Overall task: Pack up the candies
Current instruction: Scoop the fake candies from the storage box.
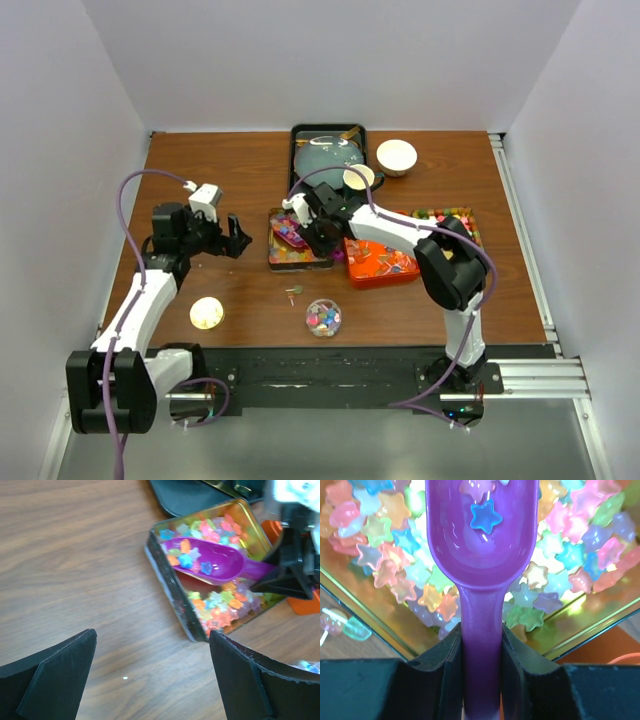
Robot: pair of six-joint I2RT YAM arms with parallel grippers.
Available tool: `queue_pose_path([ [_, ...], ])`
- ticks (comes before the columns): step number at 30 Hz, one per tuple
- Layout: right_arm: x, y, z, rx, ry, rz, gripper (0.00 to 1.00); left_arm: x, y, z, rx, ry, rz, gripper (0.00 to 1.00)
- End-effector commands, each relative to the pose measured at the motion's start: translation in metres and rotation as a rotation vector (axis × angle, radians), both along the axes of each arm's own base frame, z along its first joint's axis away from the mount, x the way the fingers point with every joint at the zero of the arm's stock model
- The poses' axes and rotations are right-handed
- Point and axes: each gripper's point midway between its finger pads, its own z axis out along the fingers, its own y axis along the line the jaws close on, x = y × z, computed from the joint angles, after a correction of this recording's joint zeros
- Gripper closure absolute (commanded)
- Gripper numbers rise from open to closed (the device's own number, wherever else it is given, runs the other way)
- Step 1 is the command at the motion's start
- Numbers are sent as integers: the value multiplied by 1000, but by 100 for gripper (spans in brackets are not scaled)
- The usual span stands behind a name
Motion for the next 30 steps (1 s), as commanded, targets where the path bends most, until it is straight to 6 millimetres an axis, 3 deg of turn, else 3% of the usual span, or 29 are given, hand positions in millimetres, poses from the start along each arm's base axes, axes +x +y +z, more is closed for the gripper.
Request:
queue_pose_path([
  [1, 14, 10, 16, 107, -94, -37, 100, 8, 11, 24, 29, -79, 4, 0],
  [5, 7, 6, 18, 143, -117, -38, 100, 6, 17, 23, 26, -82, 25, 0],
  [9, 6, 7, 36, 212, -179, -22, 100, 6, 23, 23, 31, -87, 47, 0],
  [14, -2, 0, 33, 213, -177, -28, 100, 6, 22, 24, 19, -113, 47, 0],
  [16, -1, 4, 49, 270, -227, -15, 100, 5, 23, 22, 16, -118, 49, 0],
  [17, -8, 2, 47, 282, -224, -4, 100, 5, 22, 24, 18, -132, 47, 0],
  [19, -6, 7, 71, 367, -287, -1, 100, 5, 23, 26, 25, -143, 50, 0],
  [22, -20, 4, 75, 364, -248, 37, 100, 5, 25, 33, 28, -161, 58, 0],
  [26, -47, -13, 120, 361, -296, 181, 100, 4, 24, 40, 24, -181, 50, 0],
  [30, -84, -45, 118, 267, -221, 301, 100, 3, 29, 35, 38, -196, 77, 0],
])
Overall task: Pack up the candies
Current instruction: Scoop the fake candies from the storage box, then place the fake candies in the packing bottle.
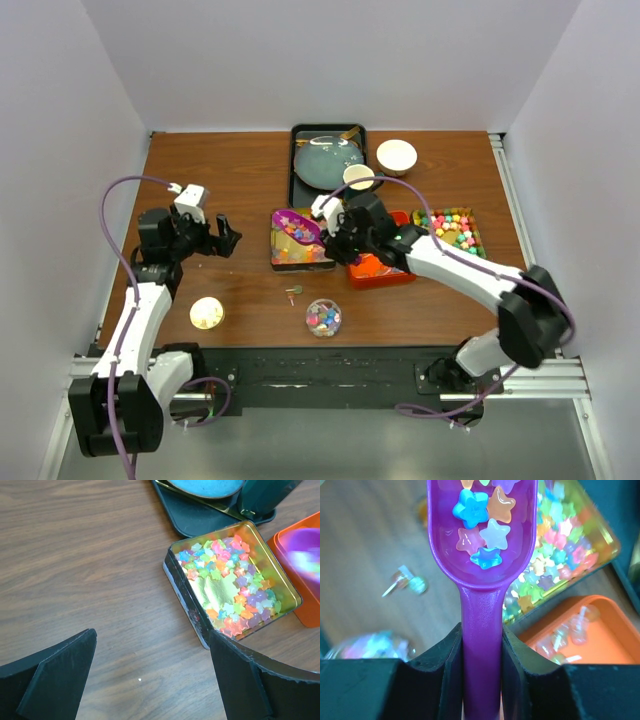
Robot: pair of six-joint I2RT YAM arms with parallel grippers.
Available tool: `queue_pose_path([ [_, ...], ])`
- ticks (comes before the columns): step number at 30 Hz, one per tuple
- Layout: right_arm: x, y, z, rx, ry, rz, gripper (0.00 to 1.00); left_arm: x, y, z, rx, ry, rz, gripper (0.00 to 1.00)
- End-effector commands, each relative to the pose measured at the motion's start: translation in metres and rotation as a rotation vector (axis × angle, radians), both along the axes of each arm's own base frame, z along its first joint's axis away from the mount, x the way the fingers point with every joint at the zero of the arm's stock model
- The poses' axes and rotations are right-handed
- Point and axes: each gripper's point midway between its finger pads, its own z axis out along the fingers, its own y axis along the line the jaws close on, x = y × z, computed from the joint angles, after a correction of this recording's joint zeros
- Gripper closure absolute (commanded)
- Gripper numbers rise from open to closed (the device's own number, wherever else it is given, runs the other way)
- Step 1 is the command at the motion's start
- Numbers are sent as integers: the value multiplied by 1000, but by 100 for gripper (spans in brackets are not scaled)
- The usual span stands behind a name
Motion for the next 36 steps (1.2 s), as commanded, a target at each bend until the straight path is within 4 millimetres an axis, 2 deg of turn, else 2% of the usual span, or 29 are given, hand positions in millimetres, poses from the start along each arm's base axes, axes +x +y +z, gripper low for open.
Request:
queue_pose_path([
  [1, -43, -24, 27, -47, -6, 222, 100, 4, 7, 11, 27, -82, 15, 0],
  [4, -70, -36, 28, -81, 34, 336, 100, 2, 8, 14, 28, -84, 9, 0],
  [7, -85, -47, 24, -140, 45, 446, 100, -1, 10, 14, 64, -89, -4, 0],
  [10, -87, -54, 25, -160, -9, 473, 100, -5, 17, 10, 79, -68, 14, 0],
  [13, -80, -46, 30, -93, -38, 426, 100, -7, 23, 7, 75, -64, 28, 0],
  [16, -66, -22, 40, 22, -54, 367, 100, -6, 33, 3, 66, -51, 52, 0],
  [17, -54, -10, 51, 78, -91, 347, 100, -6, 35, 2, 60, -44, 60, 0],
  [19, -40, 9, 62, 150, -56, 291, 100, -5, 46, 1, 48, -33, 93, 0],
  [20, -30, 21, 75, 199, -87, 284, 100, -4, 48, 2, 49, -32, 100, 0],
  [21, -30, 30, 84, 241, -69, 297, 100, -4, 52, 3, 52, -34, 109, 0],
  [22, -23, 42, 107, 282, -96, 308, 100, -3, 54, 2, 54, -27, 115, 0],
  [23, -20, 53, 103, 277, -66, 321, 100, -2, 56, 3, 58, -29, 120, 0],
  [24, -19, 60, 110, 290, -56, 336, 100, -1, 59, 4, 63, -33, 126, 0],
  [25, -13, 69, 135, 320, -92, 349, 100, -1, 61, 5, 65, -34, 132, 0],
  [26, -10, 73, 133, 311, -71, 354, 100, 0, 62, 8, 68, -42, 136, 0],
  [27, -10, 76, 140, 314, -76, 367, 100, 1, 63, 9, 68, -43, 140, 0],
  [28, -7, 79, 157, 325, -104, 377, 100, 1, 63, 11, 64, -51, 139, 0],
  [29, -10, 76, 153, 300, -78, 386, 100, 2, 62, 13, 61, -55, 138, 0],
  [31, -13, 71, 162, 266, -115, 427, 100, 2, 60, 16, 48, -69, 136, 0],
  [32, -21, 63, 153, 225, -81, 440, 100, 1, 59, 15, 40, -68, 134, 0],
  [33, -27, 56, 156, 199, -116, 474, 100, 1, 57, 15, 26, -66, 134, 0],
  [34, -31, 47, 148, 161, -115, 481, 100, 1, 57, 17, 17, -75, 135, 0],
  [35, -44, 32, 133, 97, -70, 502, 100, 0, 55, 14, 12, -71, 129, 0],
  [36, -50, 21, 128, 48, -113, 560, 100, 0, 53, 15, -22, -63, 142, 0],
])
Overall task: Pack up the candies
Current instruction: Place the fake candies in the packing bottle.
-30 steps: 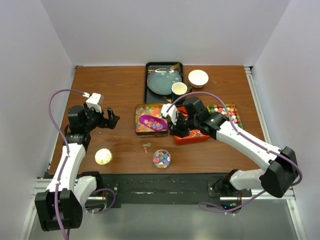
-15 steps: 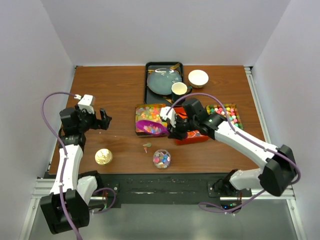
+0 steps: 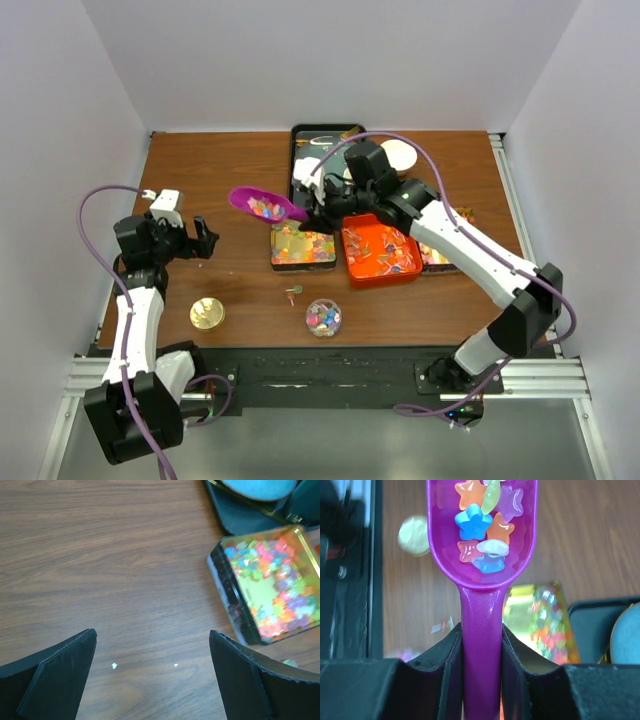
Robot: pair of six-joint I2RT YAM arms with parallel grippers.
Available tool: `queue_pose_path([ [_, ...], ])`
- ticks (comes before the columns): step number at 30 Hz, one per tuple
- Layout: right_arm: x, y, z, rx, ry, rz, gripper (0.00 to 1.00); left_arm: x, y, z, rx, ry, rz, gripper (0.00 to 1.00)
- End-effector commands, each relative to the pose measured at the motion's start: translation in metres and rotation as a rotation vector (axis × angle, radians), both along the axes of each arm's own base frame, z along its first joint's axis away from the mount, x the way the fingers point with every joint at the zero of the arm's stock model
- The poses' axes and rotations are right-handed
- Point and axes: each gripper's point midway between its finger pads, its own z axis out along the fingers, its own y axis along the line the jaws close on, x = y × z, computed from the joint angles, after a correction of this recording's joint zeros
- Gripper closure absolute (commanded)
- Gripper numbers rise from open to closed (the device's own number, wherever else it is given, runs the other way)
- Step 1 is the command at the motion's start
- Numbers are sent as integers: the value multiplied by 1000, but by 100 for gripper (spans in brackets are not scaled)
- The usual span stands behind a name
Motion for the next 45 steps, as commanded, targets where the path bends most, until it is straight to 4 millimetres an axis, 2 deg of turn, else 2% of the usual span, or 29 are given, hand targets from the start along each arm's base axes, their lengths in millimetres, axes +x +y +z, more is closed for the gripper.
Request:
queue_pose_path([
  [1, -56, -55, -19, -193, -64, 184, 100, 7, -5, 22, -58, -77, -2, 0],
  [2, -77, -78, -35, -281, -20, 233, 100, 6, -5, 19, -70, -72, 3, 0],
  [3, -83, -90, -39, -317, -80, 294, 100, 7, -7, 18, -94, -61, 11, 0],
  [5, -105, -122, -52, -400, -78, 318, 100, 8, -7, 16, -108, -54, 11, 0],
  [6, -112, -132, -62, -432, -90, 351, 100, 8, -8, 15, -118, -49, 13, 0],
  [7, -118, -141, -59, -443, -116, 354, 100, 10, -8, 16, -120, -56, 11, 0],
  [8, -126, -153, -65, -483, -90, 373, 100, 9, -8, 13, -125, -52, 13, 0],
  [10, -131, -170, -78, -564, -98, 407, 100, 11, -9, 15, -126, -77, 12, 0],
  [13, -138, -196, -94, -687, -88, 466, 100, 9, -11, 9, -144, -74, 12, 0],
  [15, -127, -204, -104, -766, -97, 416, 100, 8, -12, 2, -157, -65, 18, 0],
  [20, -118, -214, -117, -899, -45, 410, 100, 7, -11, -5, -168, -65, 33, 0],
  [27, -99, -210, -130, -1061, -84, 372, 100, 9, -11, -9, -174, -66, 37, 0],
  [30, -94, -205, -125, -1107, -112, 336, 100, 10, -10, -8, -173, -72, 37, 0],
  [32, -99, -205, -124, -1172, -82, 339, 100, 11, -10, -9, -174, -73, 39, 0],
  [36, -100, -198, -110, -1207, -52, 301, 100, 9, -11, -13, -180, -78, 38, 0],
  [41, -103, -203, -105, -1301, -69, 305, 100, 7, -13, -15, -191, -84, 34, 0],
  [45, -99, -215, -98, -1402, -170, 338, 100, 9, -14, -12, -193, -98, 32, 0],
])
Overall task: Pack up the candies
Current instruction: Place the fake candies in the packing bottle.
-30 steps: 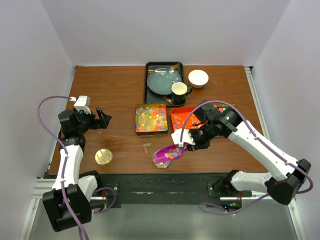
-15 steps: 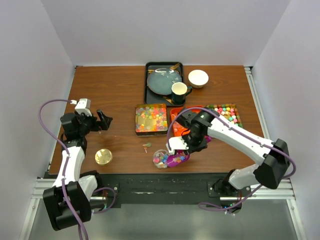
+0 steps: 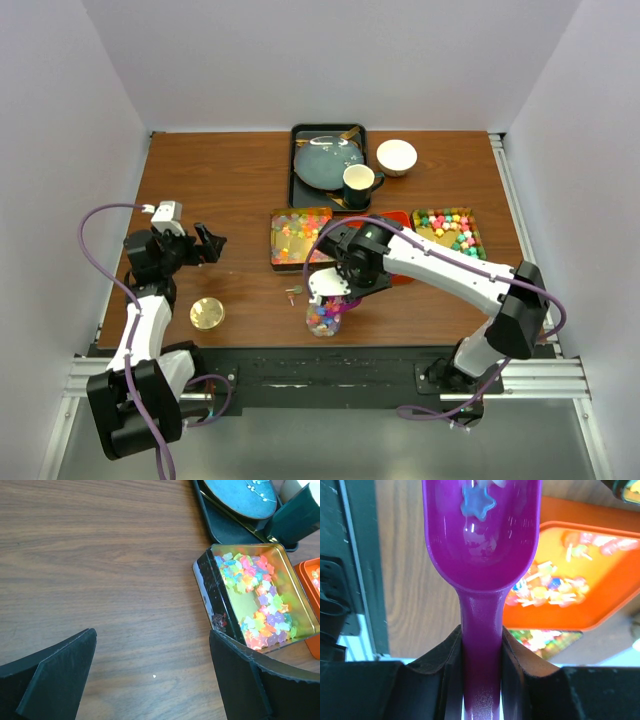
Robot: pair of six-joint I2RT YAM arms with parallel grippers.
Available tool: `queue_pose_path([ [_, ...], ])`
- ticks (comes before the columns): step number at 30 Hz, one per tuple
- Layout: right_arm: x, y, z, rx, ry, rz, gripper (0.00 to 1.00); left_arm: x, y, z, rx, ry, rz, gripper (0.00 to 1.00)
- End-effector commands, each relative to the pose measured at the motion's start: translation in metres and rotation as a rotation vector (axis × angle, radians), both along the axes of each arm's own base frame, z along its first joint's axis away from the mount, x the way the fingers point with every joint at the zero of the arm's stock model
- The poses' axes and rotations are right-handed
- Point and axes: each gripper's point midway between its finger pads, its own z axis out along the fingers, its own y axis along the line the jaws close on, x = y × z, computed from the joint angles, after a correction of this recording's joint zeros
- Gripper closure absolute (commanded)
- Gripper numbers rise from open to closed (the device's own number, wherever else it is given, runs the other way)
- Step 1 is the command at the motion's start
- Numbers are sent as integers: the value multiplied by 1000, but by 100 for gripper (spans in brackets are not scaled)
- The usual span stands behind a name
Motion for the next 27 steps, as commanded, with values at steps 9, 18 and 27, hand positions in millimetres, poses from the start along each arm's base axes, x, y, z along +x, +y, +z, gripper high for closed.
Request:
queue_pose_path([
  [9, -4, -65, 34, -361, -123, 100, 100, 6, -1, 20, -15, -90, -6, 0],
  [18, -4, -94, 55, -319, -205, 111, 100, 4, -10, 28, -49, -99, -41, 0],
  [27, 42, -102, 45, 90, -81, -514, 100, 11, -40, 12, -3, -26, -190, 0],
])
